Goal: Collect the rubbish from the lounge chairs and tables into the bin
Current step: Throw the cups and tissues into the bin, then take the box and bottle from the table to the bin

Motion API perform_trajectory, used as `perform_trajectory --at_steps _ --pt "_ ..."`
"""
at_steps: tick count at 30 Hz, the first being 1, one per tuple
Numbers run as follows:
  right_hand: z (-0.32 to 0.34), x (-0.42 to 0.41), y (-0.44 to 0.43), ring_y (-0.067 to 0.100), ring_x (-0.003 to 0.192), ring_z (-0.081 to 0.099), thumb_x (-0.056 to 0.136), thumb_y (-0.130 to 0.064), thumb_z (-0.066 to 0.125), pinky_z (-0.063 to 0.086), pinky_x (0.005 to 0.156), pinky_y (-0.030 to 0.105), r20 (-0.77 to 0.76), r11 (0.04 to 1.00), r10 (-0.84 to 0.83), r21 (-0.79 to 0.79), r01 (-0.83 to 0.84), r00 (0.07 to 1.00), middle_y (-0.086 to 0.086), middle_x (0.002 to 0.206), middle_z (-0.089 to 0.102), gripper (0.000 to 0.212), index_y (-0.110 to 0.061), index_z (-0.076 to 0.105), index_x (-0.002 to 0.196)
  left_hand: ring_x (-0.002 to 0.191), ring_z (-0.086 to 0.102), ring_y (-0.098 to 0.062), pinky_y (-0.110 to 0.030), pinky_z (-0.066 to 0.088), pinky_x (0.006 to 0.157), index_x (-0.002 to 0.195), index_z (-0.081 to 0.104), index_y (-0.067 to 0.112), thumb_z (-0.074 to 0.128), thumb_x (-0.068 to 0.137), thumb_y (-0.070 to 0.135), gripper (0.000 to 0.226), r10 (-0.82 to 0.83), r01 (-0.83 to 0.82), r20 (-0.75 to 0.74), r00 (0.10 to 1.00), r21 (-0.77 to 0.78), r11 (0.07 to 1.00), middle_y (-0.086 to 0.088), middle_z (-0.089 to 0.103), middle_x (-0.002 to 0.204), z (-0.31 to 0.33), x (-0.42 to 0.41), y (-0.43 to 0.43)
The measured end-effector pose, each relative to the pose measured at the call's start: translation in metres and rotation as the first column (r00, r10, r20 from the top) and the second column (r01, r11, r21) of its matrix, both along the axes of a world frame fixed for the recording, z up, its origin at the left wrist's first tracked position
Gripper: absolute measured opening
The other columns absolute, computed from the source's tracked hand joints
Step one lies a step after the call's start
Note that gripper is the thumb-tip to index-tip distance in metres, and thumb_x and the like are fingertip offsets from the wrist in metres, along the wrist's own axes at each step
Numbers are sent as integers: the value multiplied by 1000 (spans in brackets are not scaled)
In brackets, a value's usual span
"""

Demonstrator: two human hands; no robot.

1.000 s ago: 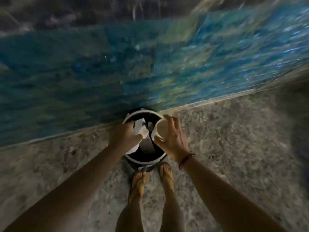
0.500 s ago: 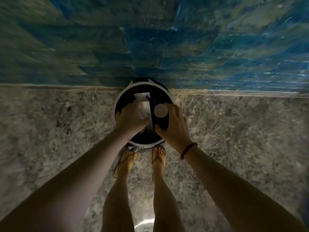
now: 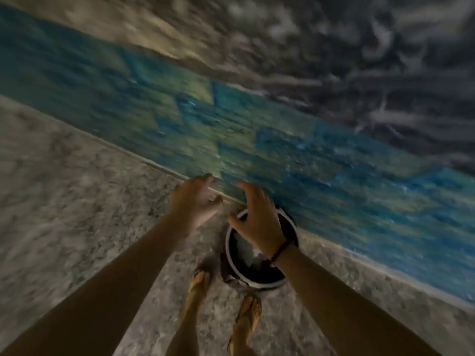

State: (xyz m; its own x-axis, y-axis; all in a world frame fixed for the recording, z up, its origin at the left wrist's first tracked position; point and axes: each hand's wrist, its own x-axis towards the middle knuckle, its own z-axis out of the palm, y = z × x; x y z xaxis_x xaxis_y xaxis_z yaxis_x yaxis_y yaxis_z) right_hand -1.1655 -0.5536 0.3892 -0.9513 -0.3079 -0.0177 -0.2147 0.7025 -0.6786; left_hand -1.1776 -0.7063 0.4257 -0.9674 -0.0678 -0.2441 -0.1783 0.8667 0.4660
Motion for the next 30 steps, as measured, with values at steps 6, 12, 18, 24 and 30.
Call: perform_trajectory --at_steps 6,12,18,24,30 --pt "101 -25 -155 32 115 49 78 -25 67 42 93 47 -182 937 334 -39 -346 925 16 128 49 60 -7 43 130 106 59 -29 -39 46 87 114 57 20 65 77 33 40 367 -371 -201 908 18 928 -9 63 115 101 42 -151" --pt "215 8 -355 33 112 52 78 -23 66 43 91 42 -437 767 575 -7 -642 691 15 123 55 56 -7 45 127 116 53 -27 -41 43 94 126 46 22 61 79 38 52 521 -595 -371 769 -114 796 -5 57 125 197 144 -326" --pt "309 111 -571 32 113 52 84 -24 61 43 92 46 -566 516 686 -66 -854 458 15 123 53 49 -7 45 127 118 50 -24 -40 40 97 129 45 21 60 80 37 53 679 -815 -494 543 -113 569 -2 53 131 285 308 -485" --pt "366 273 -743 31 108 54 83 -22 62 45 90 41 -652 193 723 -128 -973 230 17 121 55 47 -4 47 125 113 54 -27 -44 45 92 125 49 18 63 79 30 50 785 -951 -539 306 -130 282 -7 57 125 352 476 -588" --pt "372 379 -862 28 110 54 84 -24 62 46 91 38 -653 -28 755 -130 -991 64 15 120 56 45 -5 48 123 111 54 -26 -47 44 93 124 49 18 64 79 30 50 810 -993 -577 105 -103 56 -8 57 124 369 583 -661"
